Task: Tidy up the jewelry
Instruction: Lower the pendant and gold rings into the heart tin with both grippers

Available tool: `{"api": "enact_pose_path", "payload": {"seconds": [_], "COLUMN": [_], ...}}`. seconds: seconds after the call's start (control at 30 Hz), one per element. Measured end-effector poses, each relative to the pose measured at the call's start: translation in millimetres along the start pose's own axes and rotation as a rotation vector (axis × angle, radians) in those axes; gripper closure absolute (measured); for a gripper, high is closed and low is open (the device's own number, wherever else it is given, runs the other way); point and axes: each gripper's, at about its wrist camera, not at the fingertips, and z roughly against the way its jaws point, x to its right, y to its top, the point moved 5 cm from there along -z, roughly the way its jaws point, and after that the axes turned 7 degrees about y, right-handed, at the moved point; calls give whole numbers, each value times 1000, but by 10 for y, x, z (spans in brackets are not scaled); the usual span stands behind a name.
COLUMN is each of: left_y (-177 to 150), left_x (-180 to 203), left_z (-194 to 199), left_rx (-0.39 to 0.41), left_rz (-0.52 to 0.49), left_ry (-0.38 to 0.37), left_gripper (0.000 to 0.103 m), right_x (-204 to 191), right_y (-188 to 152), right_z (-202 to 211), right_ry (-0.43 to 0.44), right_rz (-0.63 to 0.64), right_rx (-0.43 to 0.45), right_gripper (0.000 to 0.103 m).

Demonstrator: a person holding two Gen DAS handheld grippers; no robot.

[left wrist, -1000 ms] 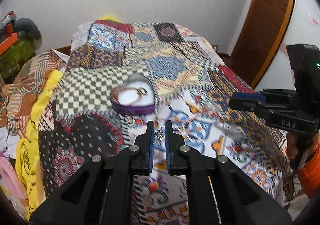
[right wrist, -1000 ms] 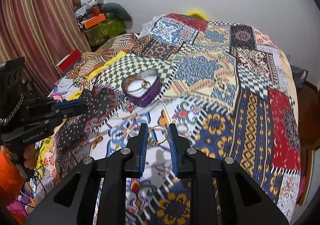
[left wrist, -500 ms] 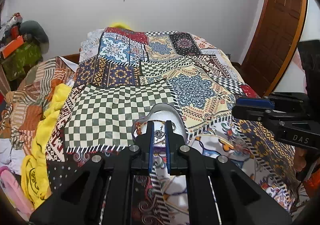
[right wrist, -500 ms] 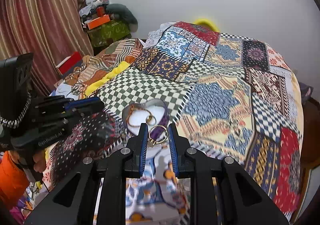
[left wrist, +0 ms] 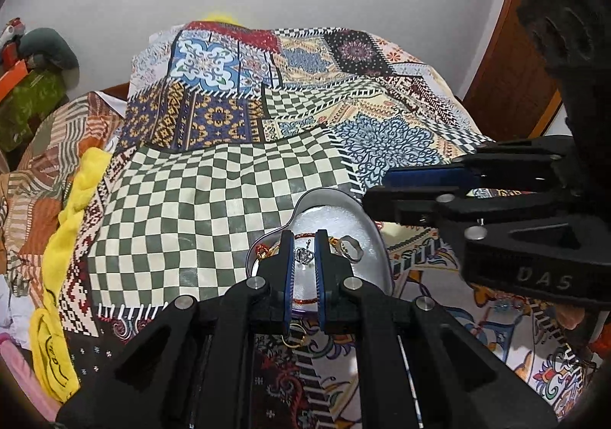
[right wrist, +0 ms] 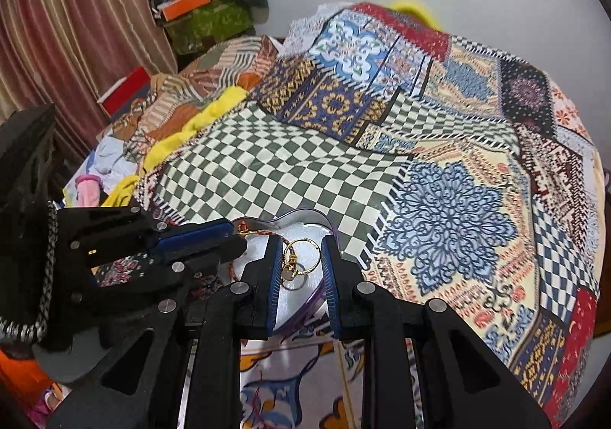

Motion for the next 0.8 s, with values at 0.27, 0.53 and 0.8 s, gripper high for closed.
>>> {"api": "enact_pose_path", "payload": {"seconds": [0.27, 0.53, 0.8], "left_y": [-26, -39, -31], "left_x": [-58, -38, -79], "left_z": [-102, -11, 270], "left_rx": [-22, -16, 14], "left_rz": [31, 14, 21], "left_ry": [-23, -27, -6], "left_gripper": [95, 94, 79], "right_x": [48, 50, -10], "right_y": [37, 49, 69], "right_z": [-206, -267, -24], "right_ry": [43, 79, 45], "right_rz": [-34, -60, -41], "right_rx": [-61, -88, -53], "right_gripper": [84, 84, 83]}}
